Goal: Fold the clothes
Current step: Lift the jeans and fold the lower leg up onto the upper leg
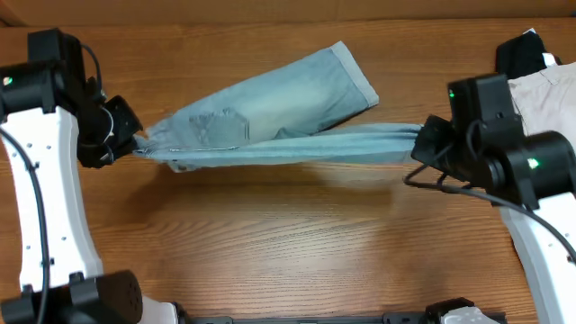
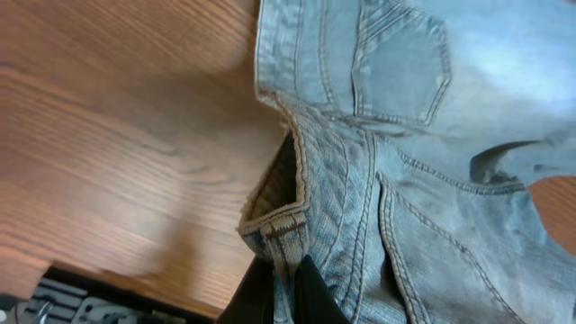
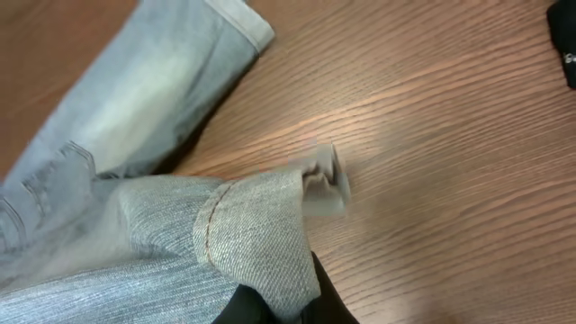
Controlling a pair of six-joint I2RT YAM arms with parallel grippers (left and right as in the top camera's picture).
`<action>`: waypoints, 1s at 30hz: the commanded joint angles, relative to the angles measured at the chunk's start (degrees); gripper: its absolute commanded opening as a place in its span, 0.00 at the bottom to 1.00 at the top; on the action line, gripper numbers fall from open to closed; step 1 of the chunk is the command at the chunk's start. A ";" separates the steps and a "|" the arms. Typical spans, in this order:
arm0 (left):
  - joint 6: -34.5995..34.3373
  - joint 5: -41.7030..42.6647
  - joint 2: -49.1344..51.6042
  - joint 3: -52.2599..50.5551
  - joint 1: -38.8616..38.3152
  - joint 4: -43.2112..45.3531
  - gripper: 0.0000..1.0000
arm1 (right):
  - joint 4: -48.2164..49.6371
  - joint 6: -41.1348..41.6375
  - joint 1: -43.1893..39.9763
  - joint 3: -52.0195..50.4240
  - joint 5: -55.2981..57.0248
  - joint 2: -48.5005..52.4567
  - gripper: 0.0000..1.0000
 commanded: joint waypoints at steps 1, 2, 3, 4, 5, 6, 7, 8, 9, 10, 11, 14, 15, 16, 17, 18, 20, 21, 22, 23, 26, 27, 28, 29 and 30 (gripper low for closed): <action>2.12 -7.08 -2.01 1.33 1.01 -0.35 0.04 | 1.09 -1.75 -1.64 1.70 4.98 -1.09 0.04; 2.12 -7.08 -1.99 0.90 1.01 -0.35 0.04 | 1.77 -1.97 -1.64 1.70 4.96 -0.72 0.04; 2.10 -7.08 -1.97 0.26 1.01 -0.31 0.04 | 2.60 -2.78 -1.64 1.66 4.85 -0.20 0.04; 2.10 -7.08 -1.88 -0.52 1.01 -0.04 0.04 | 3.41 -3.30 -1.64 1.66 4.87 0.46 0.04; 2.10 -7.08 -1.88 -1.42 1.01 0.35 0.04 | 4.17 -3.56 -1.64 1.66 4.87 1.25 0.04; 2.10 -7.06 -1.86 -2.60 1.01 1.03 0.04 | 4.92 -4.04 -1.64 1.64 4.85 2.16 0.04; 2.08 -7.06 -1.86 -3.98 1.01 1.92 0.04 | 5.60 -4.59 -1.64 1.64 4.87 3.19 0.04; 2.08 -7.06 -1.86 -5.44 1.01 2.82 0.04 | 6.25 -4.76 -1.64 1.64 4.87 4.44 0.04; 2.05 -7.06 -1.86 -7.10 1.01 3.96 0.04 | 6.84 -4.96 -1.64 1.64 4.87 5.75 0.04; 2.01 -7.04 -1.86 -8.90 1.01 5.20 0.04 | 7.45 -5.64 -1.64 1.62 4.85 7.15 0.04; 1.79 -7.08 -1.86 -10.73 1.01 6.58 0.04 | 7.96 -6.12 -1.64 1.62 4.90 8.68 0.04; 1.64 -7.10 -1.86 -16.74 1.03 12.76 0.04 | 10.23 -6.25 -1.64 1.62 4.90 13.27 0.04; 1.62 -7.32 -1.86 -18.71 1.03 15.30 0.04 | 11.32 -6.40 -1.64 1.62 4.90 14.75 0.04; 1.60 -7.32 -1.84 -20.68 1.03 17.97 0.04 | 12.70 -7.10 -1.64 1.62 4.85 16.13 0.04; 1.57 -7.30 -1.79 -22.40 1.03 20.59 0.04 | 14.38 -7.85 -1.64 1.62 4.87 17.51 0.04; 1.57 -7.45 -1.73 -24.09 1.03 23.23 0.04 | 16.81 -9.40 -1.64 1.62 4.76 18.97 0.04; 0.37 -8.15 -1.33 -27.04 1.03 27.96 0.04 | 21.07 -12.07 -1.62 1.62 4.81 21.24 0.04; 0.04 -8.26 -1.07 -28.37 1.03 30.27 0.04 | 23.17 -12.98 -1.64 1.62 4.83 22.27 0.04; -0.17 -8.28 -0.81 -29.64 1.03 32.33 0.04 | 25.20 -13.84 -1.64 1.62 4.83 23.26 0.04; -0.55 -8.26 -0.48 -30.64 1.03 34.03 0.04 | 27.06 -14.40 -1.64 1.62 4.87 24.13 0.04; -2.25 -8.26 1.07 -33.05 1.03 37.77 0.04 | 31.58 -14.82 -1.64 1.62 4.85 26.80 0.04; -2.36 -8.26 1.46 -33.46 1.03 38.40 0.04 | 32.48 -14.84 -1.64 1.62 4.87 27.47 0.04; -2.45 -8.28 2.14 -33.86 1.01 39.30 0.04 | 33.68 -15.02 -1.64 1.62 4.87 28.35 0.04; -2.47 -8.28 2.58 -33.94 1.03 39.67 0.04 | 34.58 -15.02 -1.64 1.62 4.85 28.96 0.04; -2.45 -8.31 3.28 -33.94 1.03 40.19 0.04 | 35.69 -15.04 -1.64 1.62 4.85 29.62 0.04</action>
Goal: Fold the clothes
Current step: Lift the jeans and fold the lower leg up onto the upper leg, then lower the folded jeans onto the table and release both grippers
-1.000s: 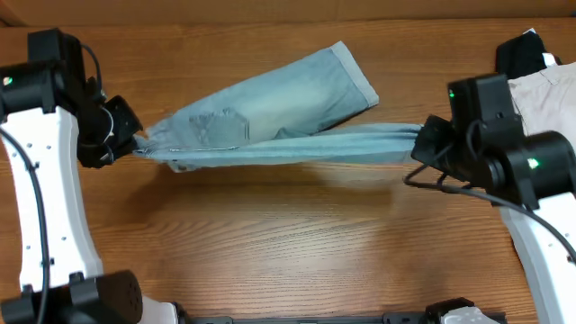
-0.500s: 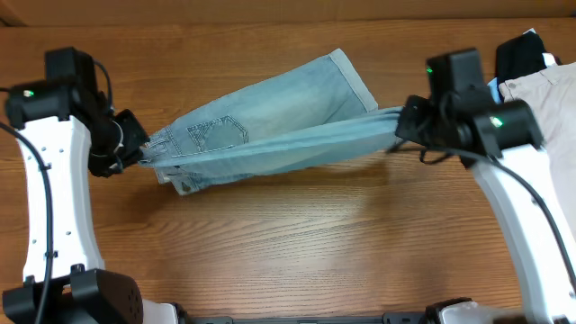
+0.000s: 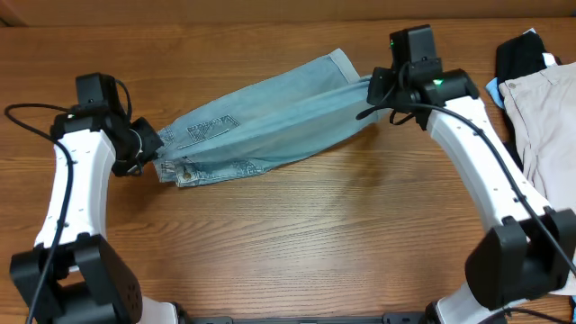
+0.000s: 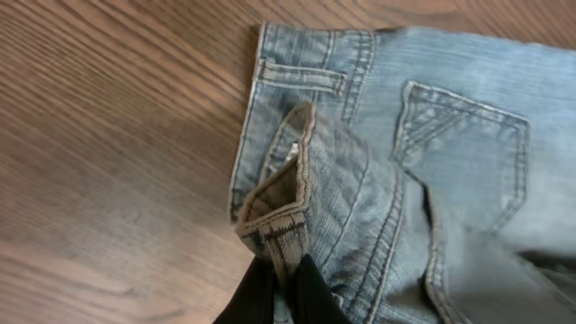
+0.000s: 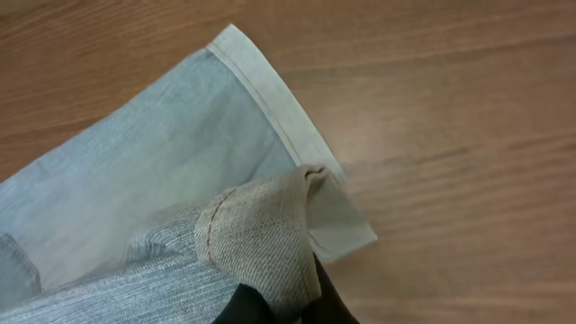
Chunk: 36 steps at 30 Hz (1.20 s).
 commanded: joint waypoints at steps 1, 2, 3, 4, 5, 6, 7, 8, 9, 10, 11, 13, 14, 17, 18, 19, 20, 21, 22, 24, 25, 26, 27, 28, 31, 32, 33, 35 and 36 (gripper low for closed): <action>-0.72 -5.05 2.60 -1.14 1.03 1.36 0.04 | 2.86 -1.38 -1.64 1.40 4.87 1.79 0.04; -0.72 -5.05 3.17 -1.14 1.03 2.03 0.04 | 4.02 -1.46 -1.64 1.40 4.92 2.40 0.04; -0.72 -5.07 3.72 -1.14 1.03 2.78 0.04 | 5.29 -1.46 -1.64 1.40 4.90 2.86 0.04; -0.74 -5.05 4.13 -1.14 1.03 3.58 0.05 | 6.54 -1.46 -1.64 1.40 4.90 3.43 0.04; -0.74 -5.05 4.57 -1.14 1.03 4.48 0.07 | 7.67 -1.44 -1.64 1.40 4.90 3.82 0.04; -0.74 -5.03 4.87 -1.14 1.03 5.55 0.09 | 9.07 -1.44 -1.64 1.40 4.90 4.35 0.04; -0.74 -5.03 5.16 -1.14 1.01 6.62 0.13 | 10.40 -1.44 -1.64 1.40 4.87 4.76 0.04; -0.76 -5.03 5.35 -1.14 1.01 7.91 0.19 | 12.00 -1.44 -1.64 1.40 4.87 5.38 0.04; -0.76 -5.03 5.57 -1.14 1.03 9.40 0.31 | 13.68 -1.44 -1.62 1.40 4.85 5.92 0.09; -0.76 -4.96 5.64 -1.14 1.03 11.10 0.43 | 16.06 -1.46 -1.62 1.40 4.66 6.75 0.27; -0.72 -4.81 5.73 -1.14 1.03 12.98 0.55 | 17.88 -1.46 -1.62 1.40 4.22 7.50 0.47; -0.39 -4.90 5.73 -1.14 1.03 17.92 0.98 | 22.36 -1.07 -1.62 1.40 3.17 9.31 1.00; -0.24 -4.81 5.73 -1.14 1.03 20.48 1.00 | 24.57 -0.98 -1.62 1.40 2.93 10.27 1.00; -0.33 -1.49 5.60 0.17 1.51 24.76 1.00 | 27.26 -0.83 -1.62 1.40 2.54 11.21 1.00; -0.33 0.02 5.57 1.09 1.60 24.74 1.00 | 27.23 -0.79 -1.64 1.40 2.56 11.15 1.00; -0.35 1.57 5.57 2.27 1.64 24.28 1.00 | 26.95 -0.79 -1.64 1.40 2.56 10.86 1.00; -0.33 2.93 5.57 3.61 1.62 23.43 1.00 | 26.29 -0.81 -1.66 1.40 2.56 10.51 1.00; -0.35 4.17 5.57 5.11 1.62 22.10 1.00 | 25.27 -0.83 -1.68 1.40 2.56 10.03 1.00; -0.33 4.87 5.57 6.71 1.62 20.39 1.00 | 24.04 -0.81 -1.70 1.40 2.54 9.51 1.00; -0.33 5.14 5.57 10.01 1.57 15.76 1.00 | 21.00 -0.81 -1.68 1.40 2.51 8.50 1.00; -0.24 5.14 5.57 11.93 1.53 12.63 1.00 | 19.30 -0.81 -1.68 1.40 2.14 8.22 1.00; 0.26 5.16 5.57 13.38 1.49 10.05 1.00 | 17.86 -0.83 -1.70 1.40 2.08 8.13 1.00; 1.44 5.55 5.57 14.58 1.42 7.67 1.00 | 16.44 -0.83 -1.70 1.40 2.08 8.15 1.00; 2.99 6.01 5.57 15.47 1.29 5.62 1.00 | 15.08 -0.83 -1.68 1.40 1.90 8.20 1.00; 6.23 6.12 5.57 16.09 0.68 1.38 1.00 | 13.33 -2.58 -1.68 1.36 -0.66 9.22 1.00; 7.23 5.99 5.70 15.93 0.22 0.09 1.00 | 13.35 -3.48 -1.68 1.36 -2.25 9.94 0.99; 7.72 5.92 5.79 15.72 -0.15 -0.37 1.00 | 13.55 -4.22 -1.68 1.36 -3.41 10.32 0.96; 9.03 5.77 5.95 15.37 -1.18 -1.03 1.00 | 14.47 -5.62 -1.62 1.36 -4.85 11.87 0.92; 9.01 5.42 5.97 14.97 -1.77 -0.94 1.00 | 14.93 -6.10 -1.55 1.36 -5.09 12.74 0.90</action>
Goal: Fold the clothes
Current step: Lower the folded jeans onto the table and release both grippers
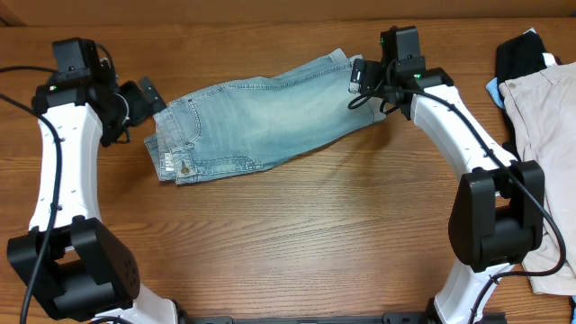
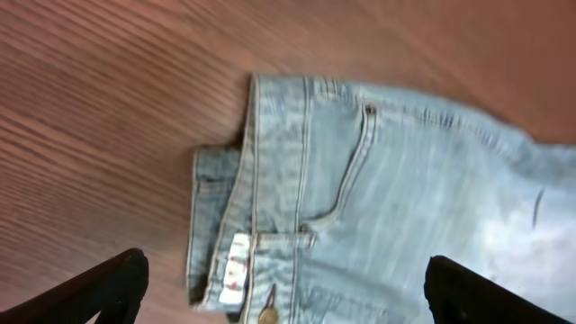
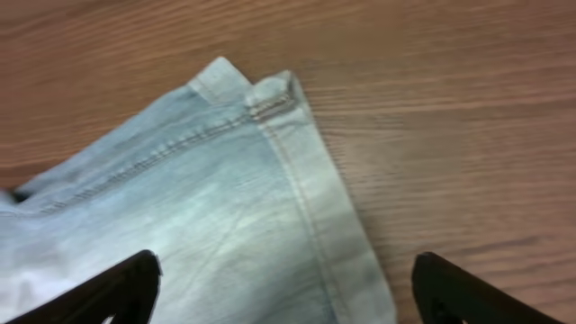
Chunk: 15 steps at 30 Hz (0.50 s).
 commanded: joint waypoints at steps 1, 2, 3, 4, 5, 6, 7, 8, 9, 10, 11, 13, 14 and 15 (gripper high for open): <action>3.65 0.33 0.63 -0.33 -2.49 0.22 1.00 | 1.79 -3.72 0.15 1.09 -3.82 2.75 0.89; 3.65 0.15 0.63 -0.52 -3.13 0.46 1.00 | 2.43 -5.88 0.24 1.09 -5.01 3.78 0.89; 3.63 -0.22 0.66 -0.79 -3.76 0.85 1.00 | 3.06 -8.52 0.39 1.09 -6.23 4.76 0.89; 3.63 -0.68 0.66 -1.05 -4.39 1.27 1.00 | 3.54 -10.62 0.61 1.09 -7.10 5.70 0.89; 3.63 -1.07 0.66 -1.16 -5.07 1.51 1.00 | 3.74 -12.13 0.85 1.09 -7.30 6.58 0.89; 3.61 -1.55 0.72 -1.16 -5.68 1.75 1.00 | 3.74 -13.49 1.16 1.09 -7.23 7.39 0.89; 3.61 -2.14 0.76 -1.16 -6.27 1.95 1.00 | 3.67 -14.62 1.33 1.09 -7.23 8.07 0.89; 3.63 -2.49 0.81 -1.16 -6.82 2.14 1.00 | 3.45 -14.99 1.51 1.09 -7.19 8.68 0.89; 3.61 -2.69 0.83 -1.16 -7.32 2.29 1.00 | 3.21 -15.34 1.55 1.09 -6.95 9.38 0.89; 3.61 -2.75 0.98 -1.16 -7.76 2.38 1.00 | 2.71 -15.34 1.55 1.09 -6.78 9.73 0.89; 3.58 -2.86 1.05 -1.16 -8.15 2.38 1.00 | 2.25 -15.39 1.55 1.09 -6.58 10.34 0.89; 3.58 -2.89 1.38 -1.16 -8.76 2.36 1.00 | 1.01 -15.39 1.55 1.09 -6.38 11.06 0.89; 3.56 -2.86 1.53 -1.16 -8.96 2.32 1.00 | 0.22 -15.39 1.55 1.09 -6.36 11.17 0.89; 3.56 -2.86 1.75 -1.16 -9.14 2.34 1.00 | -0.76 -15.37 1.53 1.09 -6.29 11.43 0.89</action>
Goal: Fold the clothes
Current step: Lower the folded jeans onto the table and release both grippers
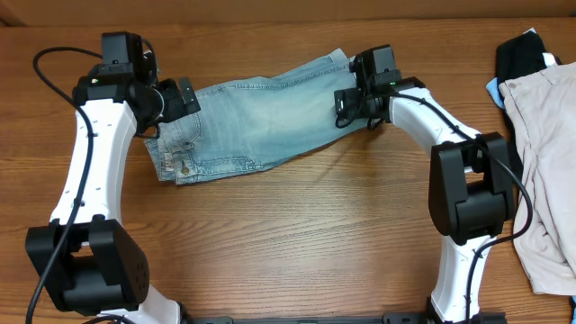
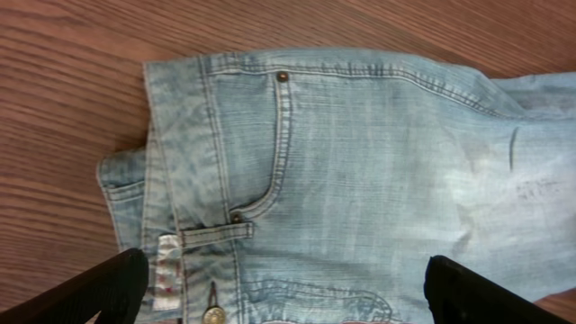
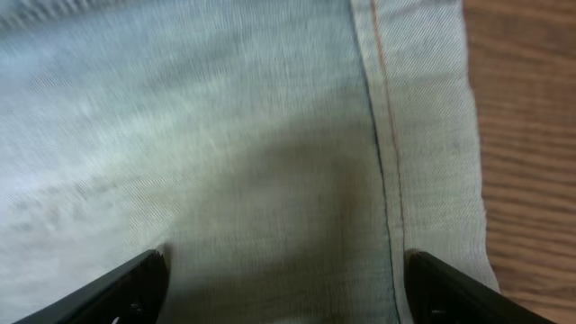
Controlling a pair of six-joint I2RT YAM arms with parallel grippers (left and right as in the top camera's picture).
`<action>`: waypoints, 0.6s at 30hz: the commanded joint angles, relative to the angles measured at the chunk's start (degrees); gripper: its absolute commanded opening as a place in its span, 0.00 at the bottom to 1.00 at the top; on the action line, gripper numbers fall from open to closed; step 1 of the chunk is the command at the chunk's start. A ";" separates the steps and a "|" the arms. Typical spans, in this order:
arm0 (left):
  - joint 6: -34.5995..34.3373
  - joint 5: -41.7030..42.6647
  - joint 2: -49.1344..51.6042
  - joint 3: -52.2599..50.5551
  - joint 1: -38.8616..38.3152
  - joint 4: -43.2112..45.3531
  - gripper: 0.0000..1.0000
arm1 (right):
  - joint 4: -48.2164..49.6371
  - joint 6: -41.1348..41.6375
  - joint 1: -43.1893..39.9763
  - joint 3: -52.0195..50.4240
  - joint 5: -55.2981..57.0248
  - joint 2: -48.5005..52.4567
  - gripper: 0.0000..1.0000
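Note:
The light blue jeans (image 1: pixel 261 112) lie flat on the wooden table, folded lengthwise with one leg on the other, waist to the left and hems to the right. My left gripper (image 1: pixel 171 99) hangs open over the waist end. The left wrist view shows the front pocket and the waist button (image 2: pixel 213 315), with the jaws spread wide and nothing between them. My right gripper (image 1: pixel 353 102) is open and very close over the hem end. Its wrist view is filled with denim (image 3: pixel 225 135) and the hem seam (image 3: pixel 387 180).
A beige garment (image 1: pixel 540 162) lies at the right edge of the table, with a black garment (image 1: pixel 522 54) behind it. The table's far edge runs just behind the jeans.
My left gripper has moved right, from beside the waistband to over the waist end. My right gripper has come down and slightly left, close over the leg end. Both remain open.
First both grippers were shut on one leg of the jeans, stretched out in front of the other leg. Then that leg was held over the other one. Then both grippers were open, off the cloth, the jeans lying folded lengthwise. Now both hover open over its ends.

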 commanded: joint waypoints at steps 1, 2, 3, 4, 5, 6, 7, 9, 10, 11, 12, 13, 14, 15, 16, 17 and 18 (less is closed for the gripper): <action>1.33 -1.07 1.68 -0.57 -0.61 0.20 1.00 | -2.23 -1.36 0.02 0.83 0.28 0.55 0.88; 1.18 -1.07 1.92 -0.57 -0.79 0.17 1.00 | -3.69 -1.29 0.02 0.83 0.52 0.68 0.88; 1.09 -1.05 2.08 -0.57 -0.92 0.00 1.00 | -5.29 -0.90 0.02 0.83 0.55 0.92 0.88; 0.98 -1.07 2.27 -0.57 -1.09 -0.17 1.00 | -6.97 0.09 0.02 0.81 0.98 1.14 0.88; 0.98 -1.05 2.32 -0.59 -1.22 -0.37 1.00 | -8.74 1.33 0.02 0.81 1.60 1.49 0.88; 0.98 -1.05 2.36 -0.63 -1.44 -0.50 1.00 | -10.45 2.34 0.00 0.81 2.03 2.01 0.88; 1.01 -1.07 2.36 -0.63 -1.57 -0.68 1.00 | -12.13 3.08 -0.09 0.81 2.01 2.47 0.89; 1.01 -1.07 2.36 -0.63 -1.92 -0.85 1.00 | -15.37 4.98 -0.35 0.81 2.03 3.80 0.93; 1.01 -1.07 2.36 -0.63 -2.12 -0.94 1.00 | -17.07 6.12 -0.57 0.81 2.01 4.35 0.95; 1.03 -1.07 2.36 -0.63 -2.29 -1.11 1.00 | -18.71 7.37 -0.81 0.79 2.01 4.98 0.96; 1.03 -1.07 2.36 -0.63 -2.43 -1.29 1.00 | -20.31 8.46 -1.09 0.76 2.03 5.42 0.96; 1.05 -1.09 2.36 -0.63 -2.62 -1.53 1.00 | -22.40 9.68 -1.51 0.74 2.03 5.81 0.96; 1.05 -1.11 2.36 -0.63 -2.73 -1.66 1.00 | -23.69 10.34 -1.81 0.66 2.03 5.97 0.96; 1.05 -1.11 2.36 -0.66 -2.75 -1.77 1.00 | -24.81 10.91 -2.08 0.52 2.05 5.97 0.96; 1.05 -1.11 2.36 -0.63 -2.80 -1.92 1.00 | -25.86 11.63 -2.34 0.46 2.05 5.97 0.96; 1.05 -1.11 2.36 -0.63 -2.82 -2.12 1.00 | -27.02 12.15 -2.69 0.44 2.03 5.97 0.96; 1.05 -1.11 2.36 -0.66 -2.82 -2.32 1.00 | -28.46 13.09 -3.06 0.46 2.12 5.97 0.96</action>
